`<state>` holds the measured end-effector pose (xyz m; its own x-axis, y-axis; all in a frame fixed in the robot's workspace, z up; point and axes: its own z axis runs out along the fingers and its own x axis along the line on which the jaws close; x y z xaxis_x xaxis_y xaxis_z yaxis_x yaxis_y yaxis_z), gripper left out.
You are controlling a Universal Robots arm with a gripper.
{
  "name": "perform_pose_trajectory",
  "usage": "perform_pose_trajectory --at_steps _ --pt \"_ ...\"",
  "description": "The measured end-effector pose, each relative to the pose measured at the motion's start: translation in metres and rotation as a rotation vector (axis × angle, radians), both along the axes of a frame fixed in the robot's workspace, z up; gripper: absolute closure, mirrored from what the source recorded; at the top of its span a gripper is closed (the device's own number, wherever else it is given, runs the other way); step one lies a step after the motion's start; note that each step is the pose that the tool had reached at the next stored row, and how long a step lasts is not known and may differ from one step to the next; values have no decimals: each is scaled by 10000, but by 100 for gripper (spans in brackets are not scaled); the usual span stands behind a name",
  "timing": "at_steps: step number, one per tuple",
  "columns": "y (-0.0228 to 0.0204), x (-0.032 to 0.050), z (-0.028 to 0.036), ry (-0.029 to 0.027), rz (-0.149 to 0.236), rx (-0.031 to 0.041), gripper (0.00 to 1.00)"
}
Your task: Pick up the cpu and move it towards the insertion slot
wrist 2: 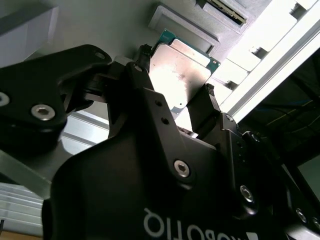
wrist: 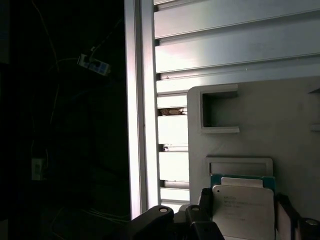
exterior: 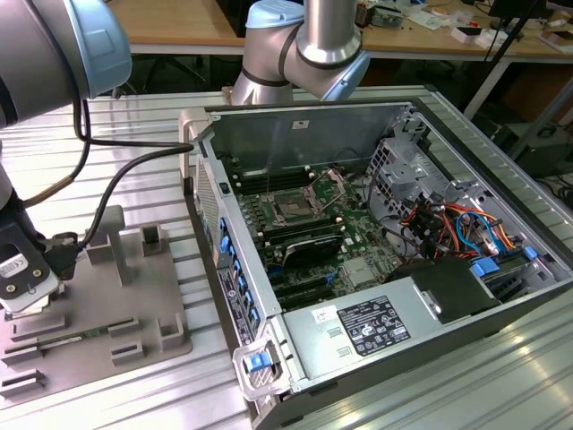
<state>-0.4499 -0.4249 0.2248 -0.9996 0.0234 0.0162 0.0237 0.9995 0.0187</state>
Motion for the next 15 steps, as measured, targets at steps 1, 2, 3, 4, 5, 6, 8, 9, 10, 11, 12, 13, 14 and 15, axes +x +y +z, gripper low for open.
perform_pose_trajectory --at_steps 1,2,3,4,5,6,8,9,10,11,12,13,14,15 --pt "0 0 7 1 0 0 45" --pt "0 1 11 -2 0 1 45" --pt "0 1 10 -3 0 2 45" --pt "0 1 10 -2 0 2 45" --pt "0 1 11 0 0 2 45" --pt "0 1 12 1 0 3 45" --pt "0 1 13 1 0 3 45" --pt "0 1 15 1 0 3 45" --pt "0 1 18 2 0 3 45" --pt "0 1 22 3 0 2 45" --pt "0 1 25 -2 0 5 45" --pt "0 1 34 2 0 2 45" --pt "0 1 38 1 0 3 45" --pt "0 1 40 0 0 4 45"
